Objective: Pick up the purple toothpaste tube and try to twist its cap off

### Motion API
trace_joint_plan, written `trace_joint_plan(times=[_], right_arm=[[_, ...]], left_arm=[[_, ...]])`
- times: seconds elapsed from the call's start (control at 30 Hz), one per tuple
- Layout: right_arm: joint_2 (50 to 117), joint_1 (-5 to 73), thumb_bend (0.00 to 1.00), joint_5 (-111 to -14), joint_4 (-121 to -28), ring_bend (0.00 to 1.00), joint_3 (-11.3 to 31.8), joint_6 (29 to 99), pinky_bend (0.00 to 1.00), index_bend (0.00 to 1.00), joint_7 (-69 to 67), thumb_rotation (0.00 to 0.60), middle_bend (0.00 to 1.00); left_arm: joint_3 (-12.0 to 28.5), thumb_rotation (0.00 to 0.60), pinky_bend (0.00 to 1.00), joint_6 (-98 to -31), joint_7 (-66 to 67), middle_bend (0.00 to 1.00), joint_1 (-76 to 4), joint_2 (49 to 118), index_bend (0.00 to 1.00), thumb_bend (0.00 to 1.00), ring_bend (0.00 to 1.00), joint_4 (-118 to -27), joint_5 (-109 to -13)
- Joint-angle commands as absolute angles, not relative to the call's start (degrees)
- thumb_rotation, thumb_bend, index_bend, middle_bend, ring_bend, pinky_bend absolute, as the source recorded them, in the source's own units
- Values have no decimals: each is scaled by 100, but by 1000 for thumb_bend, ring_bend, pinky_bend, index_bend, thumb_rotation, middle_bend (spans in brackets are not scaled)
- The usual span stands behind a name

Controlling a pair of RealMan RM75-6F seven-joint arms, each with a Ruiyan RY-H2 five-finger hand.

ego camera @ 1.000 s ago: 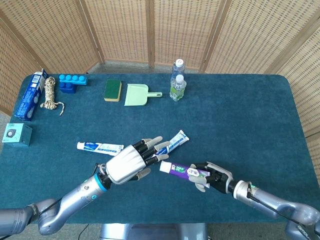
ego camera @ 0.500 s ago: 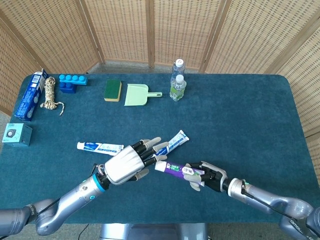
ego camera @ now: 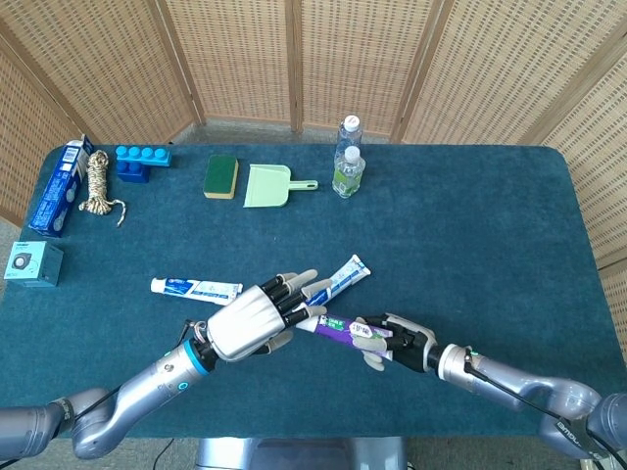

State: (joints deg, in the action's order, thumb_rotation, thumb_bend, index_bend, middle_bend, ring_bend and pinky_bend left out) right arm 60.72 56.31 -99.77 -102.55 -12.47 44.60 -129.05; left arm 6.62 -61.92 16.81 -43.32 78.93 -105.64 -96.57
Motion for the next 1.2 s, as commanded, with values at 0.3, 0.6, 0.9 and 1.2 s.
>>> trace_joint_plan(times=[0.3,0.6,0.9,1.2], right_arm=[[6074,5746,571,-10156,-10190,791,-1445,4705,785,943,-13191,600,756],[6131,5852,572,-10273,-10040,792,-1624,4880,785,941,-13532,600,755],[6187,5909,571,-10369,-9880,792,-1777,5138,786,941,-13895,600,755],[6279,5960,572,-10527,-9610,792,-1954,5506,786,941,-14466,600,755]], left_arm=[[703,600,235,-6372,1711,36,-4357,8038,322,357,0,-10449,-9759],[686,600,242,-6474,1662,36,-4357,8075,343,356,0,-10369,-9820],[671,600,242,-6555,1605,9,-4353,8064,339,357,0,-10305,-9871],[653,600,245,-6735,1459,4,-4339,8072,338,357,0,-10211,-10028]])
